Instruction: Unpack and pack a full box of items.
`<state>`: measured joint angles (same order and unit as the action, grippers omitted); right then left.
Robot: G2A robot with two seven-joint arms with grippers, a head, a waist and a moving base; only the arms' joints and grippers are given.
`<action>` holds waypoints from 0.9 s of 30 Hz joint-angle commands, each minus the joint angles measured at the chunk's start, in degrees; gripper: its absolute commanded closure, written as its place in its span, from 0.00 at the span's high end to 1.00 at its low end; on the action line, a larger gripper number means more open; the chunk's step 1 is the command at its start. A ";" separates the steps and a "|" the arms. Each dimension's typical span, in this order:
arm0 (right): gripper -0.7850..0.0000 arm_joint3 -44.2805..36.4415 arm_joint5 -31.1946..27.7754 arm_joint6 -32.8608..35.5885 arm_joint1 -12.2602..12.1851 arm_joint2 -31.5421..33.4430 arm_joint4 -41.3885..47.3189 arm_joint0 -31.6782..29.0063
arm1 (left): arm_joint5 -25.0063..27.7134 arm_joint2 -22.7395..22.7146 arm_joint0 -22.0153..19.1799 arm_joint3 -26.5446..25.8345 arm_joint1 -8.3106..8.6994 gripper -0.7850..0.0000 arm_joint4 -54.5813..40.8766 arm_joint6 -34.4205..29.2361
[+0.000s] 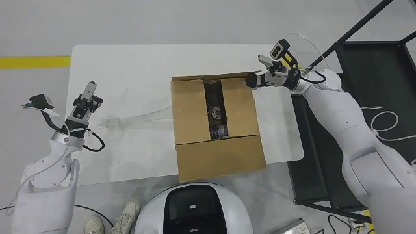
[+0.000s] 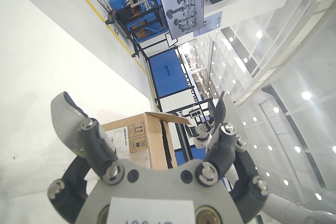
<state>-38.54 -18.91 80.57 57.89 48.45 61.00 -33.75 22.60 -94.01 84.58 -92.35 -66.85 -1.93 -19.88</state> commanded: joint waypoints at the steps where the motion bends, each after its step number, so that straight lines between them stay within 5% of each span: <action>1: 1.00 0.58 -0.25 -0.69 0.40 0.14 -0.08 0.63 | 0.00 0.00 0.00 0.00 0.00 1.00 0.00 0.00; 24: 1.00 2.04 -0.68 -2.16 1.20 0.10 -0.41 1.36 | 0.00 0.00 0.00 0.00 0.00 1.00 0.00 0.00; 27: 1.00 0.26 0.87 -7.86 1.24 0.23 -2.24 0.99 | 0.00 0.00 0.00 0.00 0.00 1.00 0.00 0.00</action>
<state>-36.75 -18.88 77.10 59.10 48.59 59.71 -32.62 22.60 -94.01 84.58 -92.35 -66.85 -1.93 -19.88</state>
